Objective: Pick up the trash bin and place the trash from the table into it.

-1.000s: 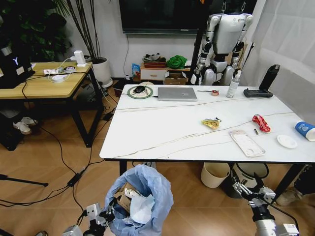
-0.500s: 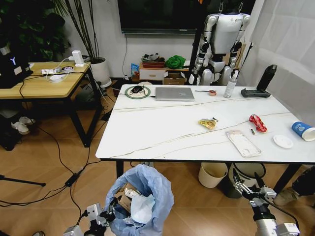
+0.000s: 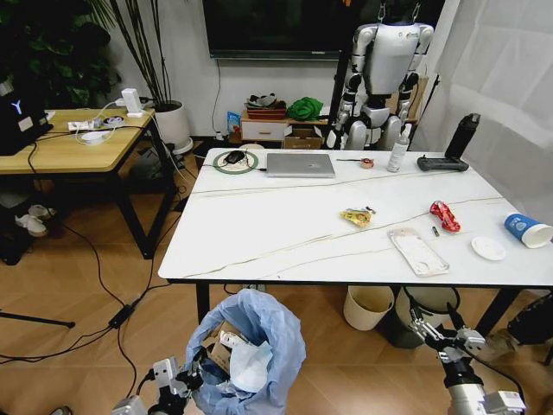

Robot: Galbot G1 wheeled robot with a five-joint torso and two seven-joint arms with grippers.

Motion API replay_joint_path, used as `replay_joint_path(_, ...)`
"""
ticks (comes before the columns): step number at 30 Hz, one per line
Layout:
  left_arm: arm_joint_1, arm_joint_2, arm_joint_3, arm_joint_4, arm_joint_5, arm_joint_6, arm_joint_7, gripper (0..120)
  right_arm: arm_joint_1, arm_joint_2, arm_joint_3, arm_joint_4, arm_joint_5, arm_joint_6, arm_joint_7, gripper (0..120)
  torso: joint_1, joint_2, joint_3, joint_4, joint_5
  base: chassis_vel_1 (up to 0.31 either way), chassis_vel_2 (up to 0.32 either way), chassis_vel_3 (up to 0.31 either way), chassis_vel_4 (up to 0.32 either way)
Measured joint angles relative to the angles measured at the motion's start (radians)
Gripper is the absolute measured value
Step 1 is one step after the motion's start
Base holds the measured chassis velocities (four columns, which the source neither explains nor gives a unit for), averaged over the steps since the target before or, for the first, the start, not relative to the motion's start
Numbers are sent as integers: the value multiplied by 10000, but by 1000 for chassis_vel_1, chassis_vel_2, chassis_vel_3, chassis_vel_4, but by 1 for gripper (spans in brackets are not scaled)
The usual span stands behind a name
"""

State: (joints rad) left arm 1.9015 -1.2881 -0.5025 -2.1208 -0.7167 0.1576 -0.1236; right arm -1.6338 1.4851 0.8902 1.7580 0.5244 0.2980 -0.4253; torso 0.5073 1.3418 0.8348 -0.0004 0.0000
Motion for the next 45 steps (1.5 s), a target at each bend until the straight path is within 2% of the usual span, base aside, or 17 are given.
replay_joint_path(45,32,-107,86,3,129,4,-16,0,0,-33,38,-64,106,43,-41,100,-1,3,0,-1,0,-70,-61,63,64)
